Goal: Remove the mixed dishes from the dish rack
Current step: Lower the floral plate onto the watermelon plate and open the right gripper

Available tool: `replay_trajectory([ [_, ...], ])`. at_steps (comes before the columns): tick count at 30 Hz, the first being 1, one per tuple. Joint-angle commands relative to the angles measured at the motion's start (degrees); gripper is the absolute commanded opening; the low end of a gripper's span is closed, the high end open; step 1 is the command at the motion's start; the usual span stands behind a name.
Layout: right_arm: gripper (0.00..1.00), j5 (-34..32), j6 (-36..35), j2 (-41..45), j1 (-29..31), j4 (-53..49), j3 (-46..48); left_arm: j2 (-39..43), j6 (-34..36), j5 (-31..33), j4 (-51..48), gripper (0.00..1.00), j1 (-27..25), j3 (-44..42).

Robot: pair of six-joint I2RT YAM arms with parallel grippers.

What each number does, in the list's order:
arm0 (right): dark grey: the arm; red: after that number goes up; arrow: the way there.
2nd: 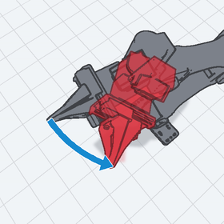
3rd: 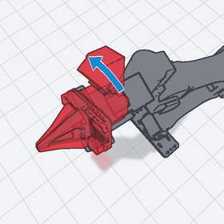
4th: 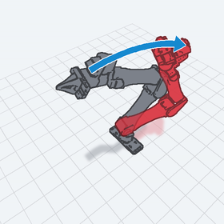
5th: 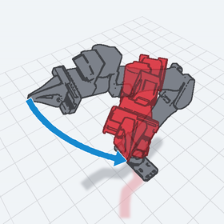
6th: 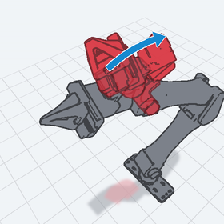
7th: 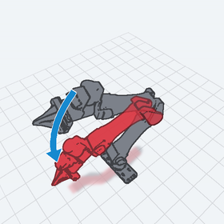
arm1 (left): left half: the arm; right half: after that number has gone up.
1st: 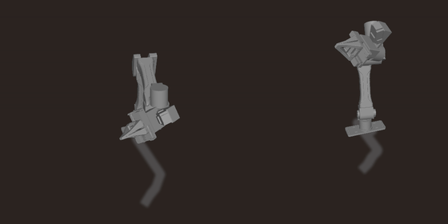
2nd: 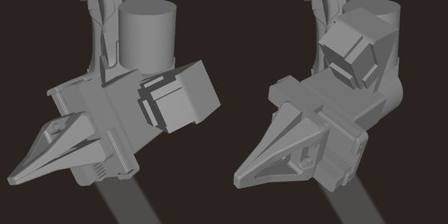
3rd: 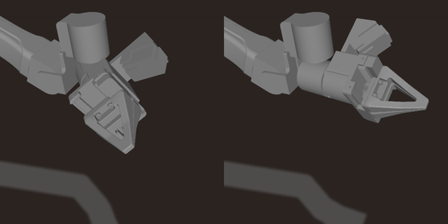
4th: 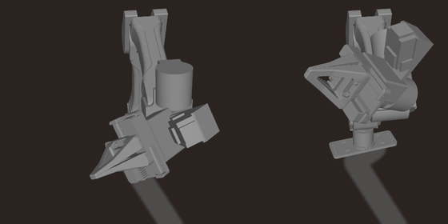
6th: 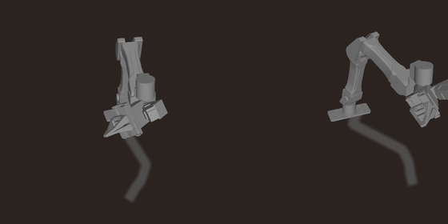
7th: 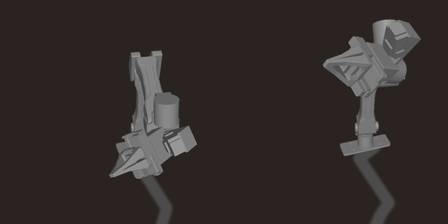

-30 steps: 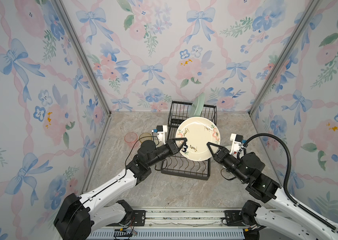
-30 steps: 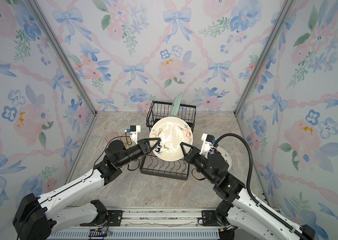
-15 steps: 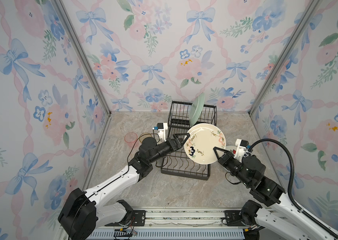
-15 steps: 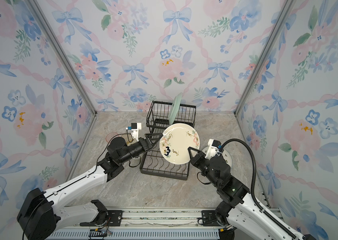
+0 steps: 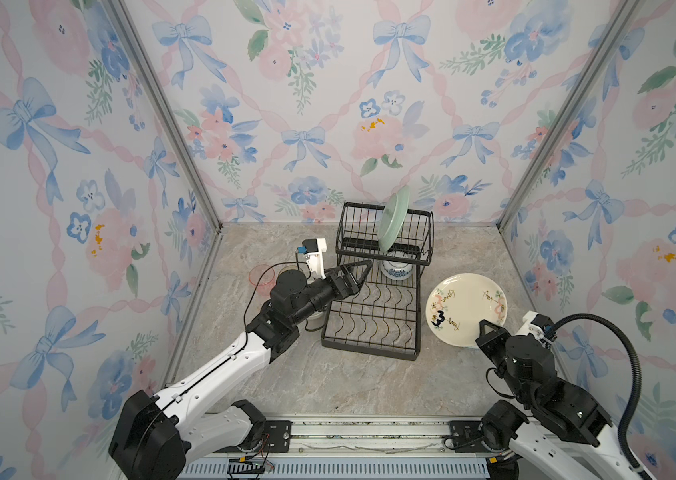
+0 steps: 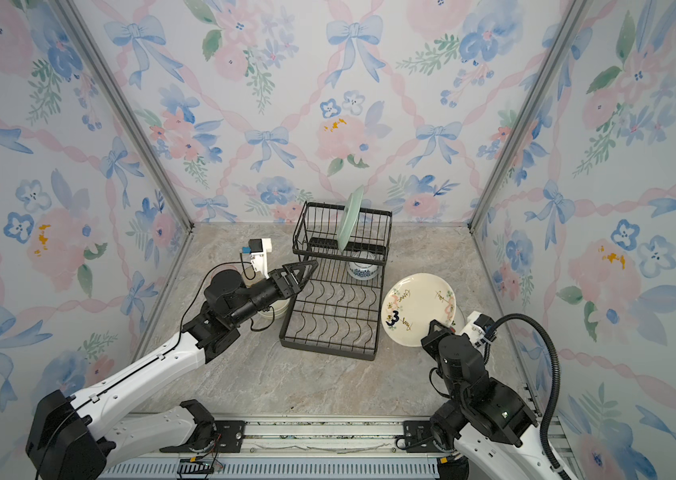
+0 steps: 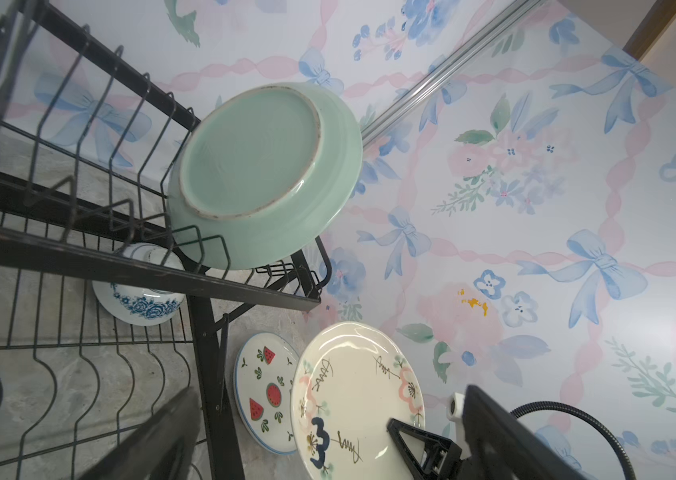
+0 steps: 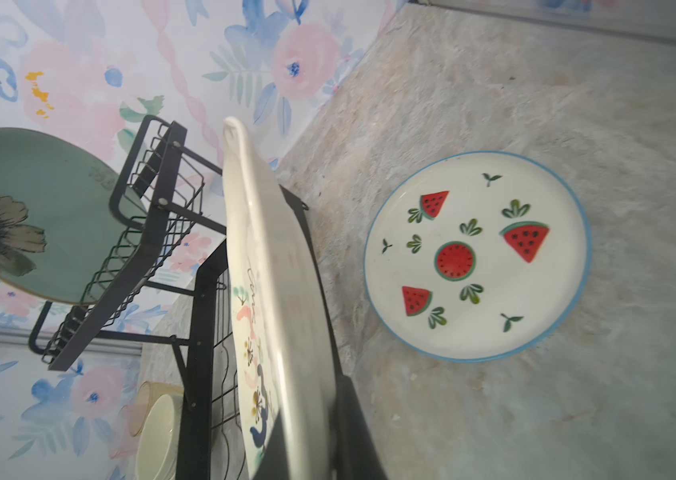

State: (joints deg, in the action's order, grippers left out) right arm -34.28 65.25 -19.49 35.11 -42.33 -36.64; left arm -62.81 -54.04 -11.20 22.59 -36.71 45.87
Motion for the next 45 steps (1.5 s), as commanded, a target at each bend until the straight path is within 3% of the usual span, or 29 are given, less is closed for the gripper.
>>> replay_trajectory([
  [1,0.0,-4.3,2.1,0.5,-3.9,-2.5,-3.8,2.2,5.1,4.2,-2.6,0.98,0.3,0.4],
  [5,0.0,-0.6,0.1,-4.0,-10.5,-5.8,-5.3,2.9,6.6,6.4,-3.5,0.98,0.5,-0.4],
  [10,0.0,11.7,-2.7,-7.5,-23.0,-2.7,-3.8,3.0,6.6,6.5,-3.5,0.98,0.8,-0.8],
  [19,0.0,33.4,-3.9,-15.5,-38.7,12.3,3.6,4.2,7.2,7.4,-3.9,0.98,0.8,-0.9],
  [24,0.0,35.7,-4.2,-18.7,-41.4,18.4,6.1,3.8,7.4,7.3,-4.0,0.98,0.9,-0.3],
  [35,0.0,36.1,-3.1,-23.7,-44.3,19.9,9.3,1.8,7.5,6.6,-4.0,0.98,1.5,0.4],
  [38,0.22,36.5,-3.4,-25.2,-44.9,19.2,9.3,1.5,7.4,6.5,-4.0,0.98,1.8,0.8],
  [45,0.56,34.6,-4.8,-26.1,-45.4,16.2,9.8,0.9,7.0,6.8,-4.6,0.98,3.0,0.5],
])
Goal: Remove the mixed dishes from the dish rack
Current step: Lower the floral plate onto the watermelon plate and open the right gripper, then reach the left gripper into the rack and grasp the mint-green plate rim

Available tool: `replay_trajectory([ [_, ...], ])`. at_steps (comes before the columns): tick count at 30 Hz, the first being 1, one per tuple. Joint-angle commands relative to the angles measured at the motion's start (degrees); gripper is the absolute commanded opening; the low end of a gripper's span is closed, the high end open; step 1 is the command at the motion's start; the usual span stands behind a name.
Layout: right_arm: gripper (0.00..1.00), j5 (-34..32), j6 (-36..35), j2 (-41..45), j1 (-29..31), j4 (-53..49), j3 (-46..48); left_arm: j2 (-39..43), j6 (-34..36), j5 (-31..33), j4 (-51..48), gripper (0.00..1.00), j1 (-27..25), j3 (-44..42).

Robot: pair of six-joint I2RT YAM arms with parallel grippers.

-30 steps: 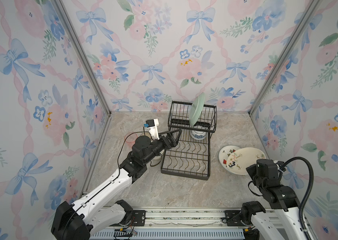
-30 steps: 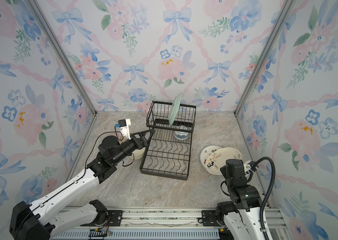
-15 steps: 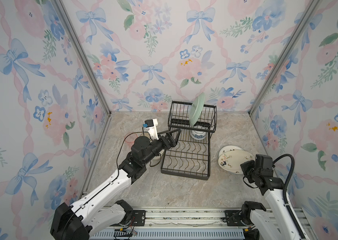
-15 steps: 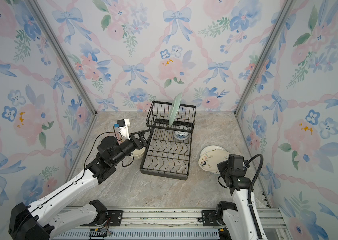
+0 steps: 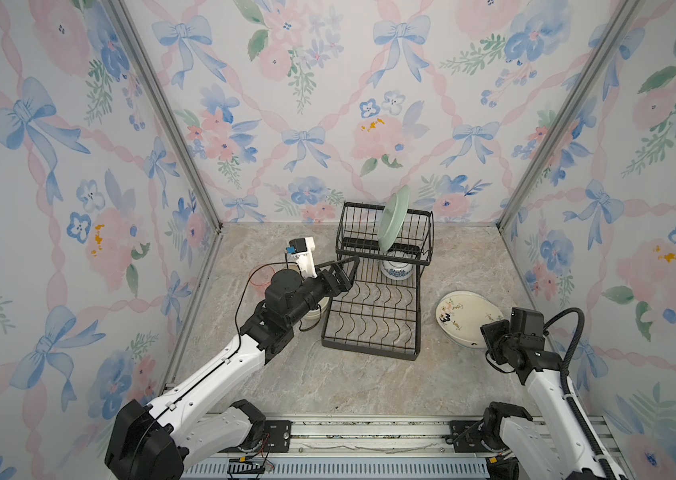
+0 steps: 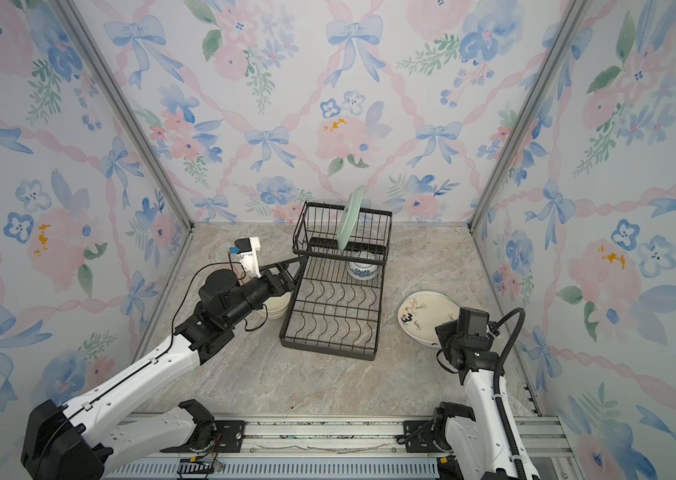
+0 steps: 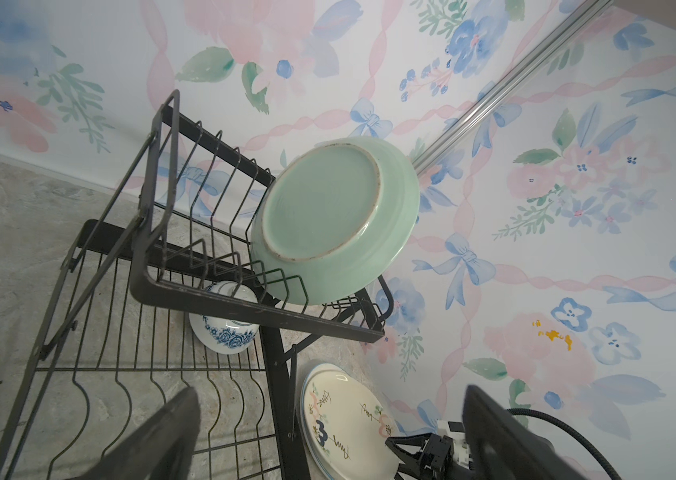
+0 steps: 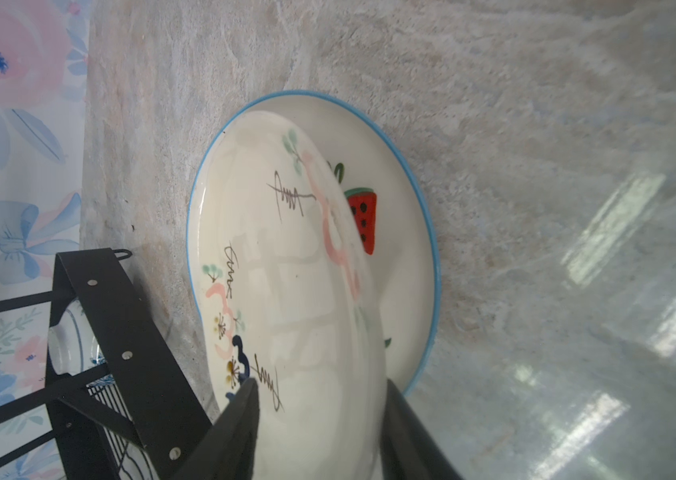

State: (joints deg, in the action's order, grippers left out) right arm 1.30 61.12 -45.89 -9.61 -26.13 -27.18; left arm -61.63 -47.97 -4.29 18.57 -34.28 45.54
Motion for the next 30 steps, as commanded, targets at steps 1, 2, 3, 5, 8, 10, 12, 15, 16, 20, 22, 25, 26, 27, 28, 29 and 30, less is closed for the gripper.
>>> replay_trajectory([
  [1,0.62,-0.6,-0.4,0.4,-1.1,-0.1,1.0,-0.4,0.8,0.2,-0.8,0.98,0.6,1.1],
  [2,0.66,0.0,-0.5,0.5,-1.6,0.5,1.7,-0.6,0.9,0.0,-1.4,0.98,0.7,1.7],
  [3,0.69,0.5,-0.5,0.6,-1.9,1.1,2.2,-0.8,1.2,0.2,-2.3,0.98,0.8,2.4],
  [5,0.77,1.2,-0.1,0.6,-2.4,1.1,2.7,-1.6,1.7,1.0,-4.4,0.98,0.8,3.9],
  [8,0.83,2.7,-2.1,1.0,-3.4,-0.2,1.3,-3.7,2.1,0.0,-5.0,0.98,0.8,5.3],
  [10,0.87,0.3,-3.4,2.3,-3.6,-2.6,-0.2,-5.3,2.8,0.4,-7.2,0.98,0.8,7.1],
  [12,0.9,0.2,-4.0,4.3,-3.6,-2.7,-0.4,-7.2,3.8,0.6,-9.3,0.98,0.7,9.5],
  [15,0.95,2.7,-4.2,7.8,-3.5,-1.4,0.3,-10.4,4.6,-0.8,-11.4,0.98,0.4,13.6],
  [16,0.96,3.3,-4.5,8.9,-3.3,-1.7,0.3,-11.7,5.2,-1.0,-11.8,0.98,-0.2,15.1],
  [20,0.98,4.3,-9.0,12.5,-0.9,-3.6,-0.7,-17.2,9.5,2.2,-16.6,0.98,-3.6,23.4],
  [22,1.0,4.4,-10.6,14.0,1.2,-4.2,-1.2,-20.1,13.2,5.3,-20.2,0.98,-5.9,28.6],
  [25,1.0,4.7,-11.3,15.9,4.6,-4.9,-1.3,-23.5,17.4,11.6,-22.8,0.98,-9.3,33.7],
  [26,1.0,4.8,-12.0,16.4,5.7,-4.9,-1.7,-24.8,18.7,12.9,-23.0,0.98,-10.1,35.2],
  [27,1.0,4.7,-12.7,16.7,6.7,-5.0,-2.2,-25.8,20.0,14.3,-23.5,0.98,-10.5,36.5],
  [28,1.0,4.1,-13.3,16.8,7.7,-5.0,-2.7,-26.9,20.9,15.8,-24.3,0.98,-11.1,38.0],
  [29,1.0,3.5,-13.8,16.8,8.6,-4.9,-3.4,-28.2,22.0,16.2,-24.6,0.97,-11.4,39.3],
  [30,1.0,3.1,-14.5,16.5,9.3,-4.7,-3.9,-29.2,22.8,16.1,-24.6,0.97,-11.7,40.2],
])
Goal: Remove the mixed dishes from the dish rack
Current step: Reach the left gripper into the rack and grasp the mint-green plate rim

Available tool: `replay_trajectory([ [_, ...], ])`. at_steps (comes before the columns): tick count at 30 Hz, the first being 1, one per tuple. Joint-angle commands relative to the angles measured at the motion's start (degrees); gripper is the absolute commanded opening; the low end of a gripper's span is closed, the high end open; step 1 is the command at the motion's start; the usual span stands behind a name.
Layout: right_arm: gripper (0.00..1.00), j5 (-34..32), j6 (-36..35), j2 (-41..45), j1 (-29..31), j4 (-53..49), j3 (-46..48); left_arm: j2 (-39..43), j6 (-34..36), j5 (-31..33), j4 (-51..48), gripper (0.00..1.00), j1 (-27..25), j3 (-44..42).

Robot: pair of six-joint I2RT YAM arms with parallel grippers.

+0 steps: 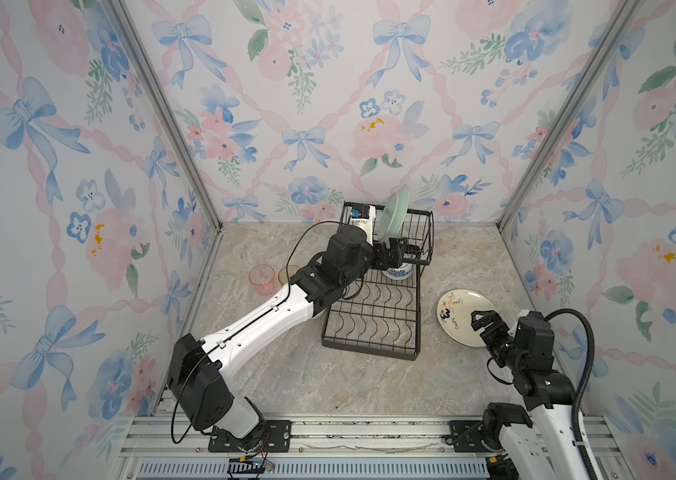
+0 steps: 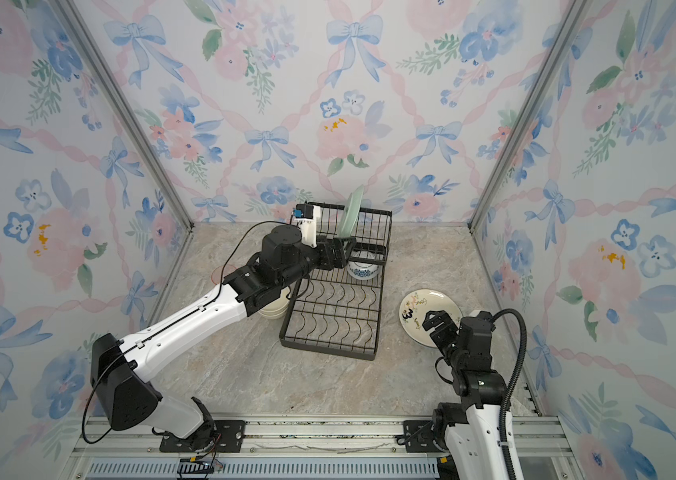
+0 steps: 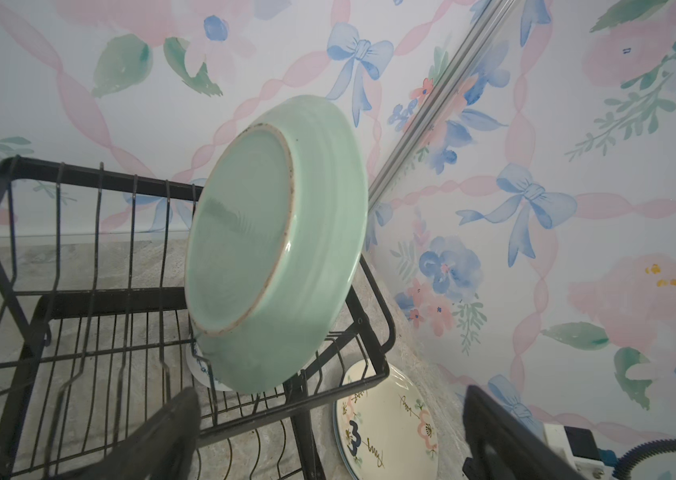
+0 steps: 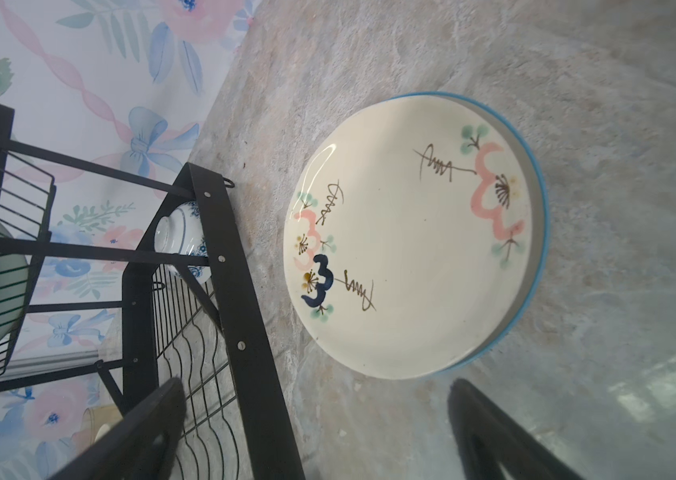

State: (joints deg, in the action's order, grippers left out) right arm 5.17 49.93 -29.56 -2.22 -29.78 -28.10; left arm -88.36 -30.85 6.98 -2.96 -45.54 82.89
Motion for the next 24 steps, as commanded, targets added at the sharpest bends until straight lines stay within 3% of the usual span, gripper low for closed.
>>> replay_trajectory([
  [1,1.0,-1.1,-3.9,-0.3,2.6,-1.2,-3.8,-3.6,6.2,5.4,-3.2,0.97,-0.7,3.9],
  [6,1.0,-2.1,-6.2,-2.2,4.8,-2.6,-7.0,-9.5,11.5,18.8,-6.0,0.95,-4.2,10.2],
  [10,1.0,-2.3,-6.3,-0.5,5.3,-3.1,-6.7,-14.0,15.0,25.7,-6.6,0.92,-5.4,14.4],
  [14,1.0,-2.4,-6.4,2.2,5.6,-4.5,-6.1,-17.9,16.6,29.8,-7.3,0.86,-5.8,18.0],
  [19,0.99,-3.9,-7.9,5.0,5.6,-8.7,-6.9,-21.3,18.4,32.4,-7.4,0.64,-5.9,21.0],
  [24,0.98,-4.4,-8.5,7.6,5.6,-11.4,-7.4,-23.9,20.2,33.5,-7.5,0.55,-5.9,23.8],
])
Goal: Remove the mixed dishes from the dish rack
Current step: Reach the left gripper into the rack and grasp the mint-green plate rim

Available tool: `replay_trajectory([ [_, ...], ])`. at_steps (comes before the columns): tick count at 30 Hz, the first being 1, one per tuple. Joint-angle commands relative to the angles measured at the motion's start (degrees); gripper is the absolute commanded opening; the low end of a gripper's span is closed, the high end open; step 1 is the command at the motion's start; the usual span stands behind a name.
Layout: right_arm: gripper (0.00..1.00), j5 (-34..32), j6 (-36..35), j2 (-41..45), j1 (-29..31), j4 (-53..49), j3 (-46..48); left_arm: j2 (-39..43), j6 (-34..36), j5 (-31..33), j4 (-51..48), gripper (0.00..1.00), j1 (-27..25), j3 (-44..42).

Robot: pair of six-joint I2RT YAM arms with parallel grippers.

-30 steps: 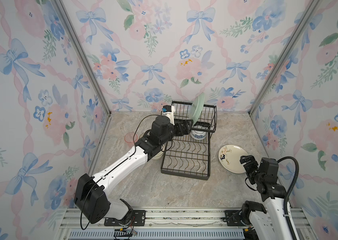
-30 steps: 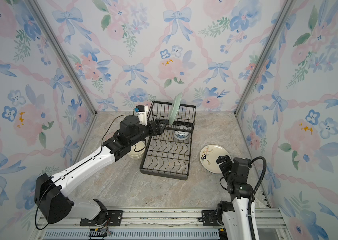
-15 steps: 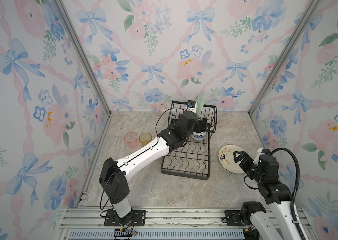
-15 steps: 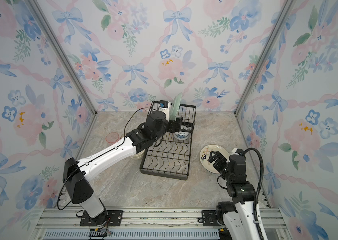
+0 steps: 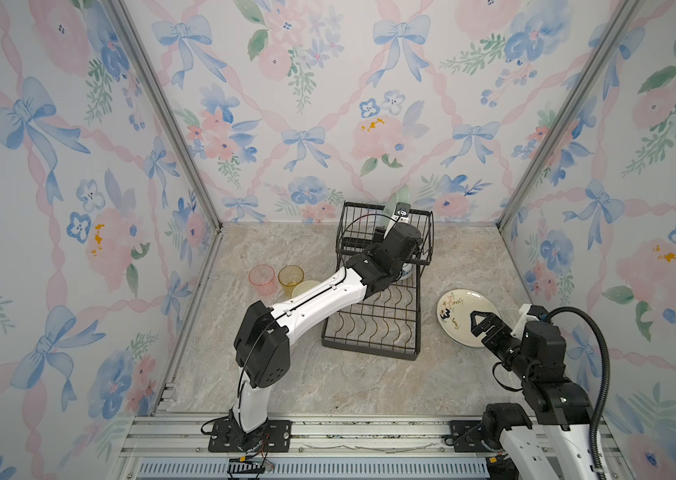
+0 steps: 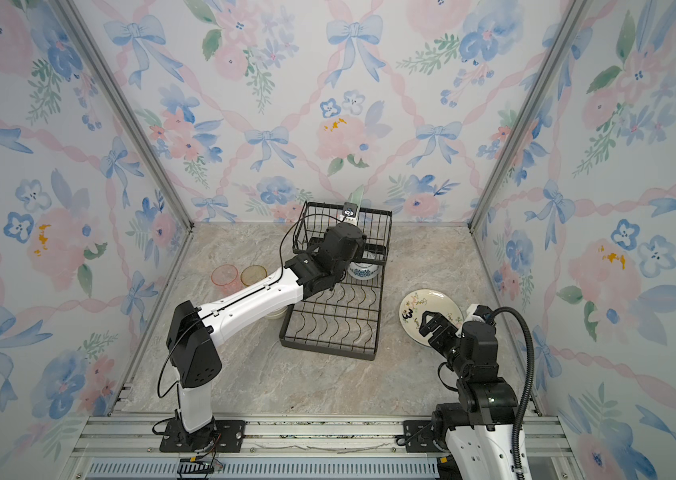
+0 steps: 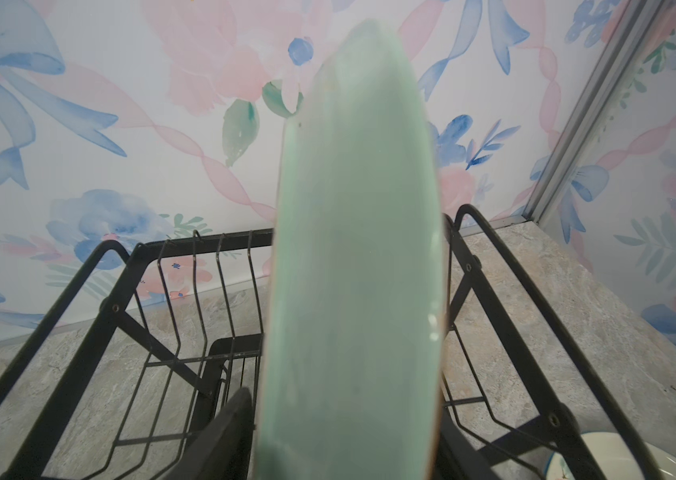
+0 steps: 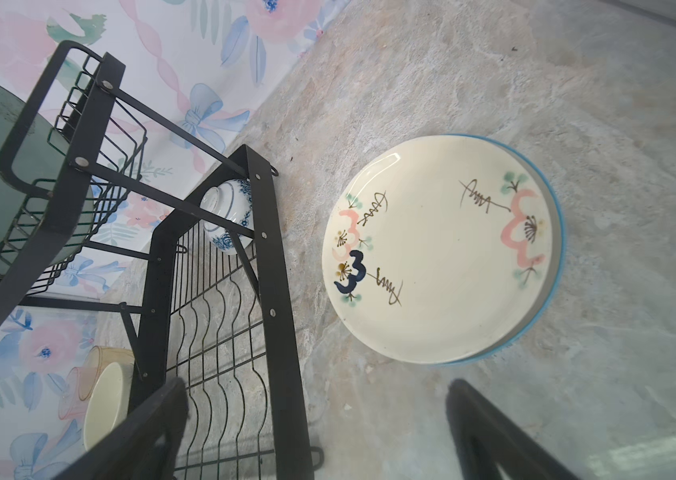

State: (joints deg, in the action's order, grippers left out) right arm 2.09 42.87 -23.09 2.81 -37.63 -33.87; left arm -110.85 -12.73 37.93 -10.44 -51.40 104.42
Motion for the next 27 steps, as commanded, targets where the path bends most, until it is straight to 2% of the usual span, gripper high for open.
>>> replay_trajectory([
  [1,0.98,-1.4,-1.5,1.7,0.6,-4.0,-1.6,-1.9,2.6,3.0,0.0,0.5,0.0,2.8],
  [3,0.97,-1.6,-1.6,2.3,0.6,-4.5,-1.5,-2.7,3.5,4.2,0.0,0.24,0.1,3.7],
  [4,0.97,-1.6,-1.7,2.5,0.6,-4.6,-1.3,-3.1,3.8,5.2,0.1,0.19,0.0,4.1],
  [10,0.97,-1.0,-2.5,2.9,0.6,-4.9,-1.4,-5.0,6.5,8.7,0.0,0.19,0.0,6.6],
  [15,0.97,-0.3,-3.1,2.9,0.5,-4.7,-1.2,-5.4,7.2,10.3,0.1,0.11,0.0,8.0],
  [17,0.97,0.3,-3.1,2.8,0.6,-4.5,-1.2,-5.3,7.5,11.0,0.1,0.02,-0.1,8.5],
  [27,0.97,0.1,-3.1,3.7,0.6,-5.8,-1.1,-3.6,9.3,13.7,0.2,0.03,0.7,7.6],
])
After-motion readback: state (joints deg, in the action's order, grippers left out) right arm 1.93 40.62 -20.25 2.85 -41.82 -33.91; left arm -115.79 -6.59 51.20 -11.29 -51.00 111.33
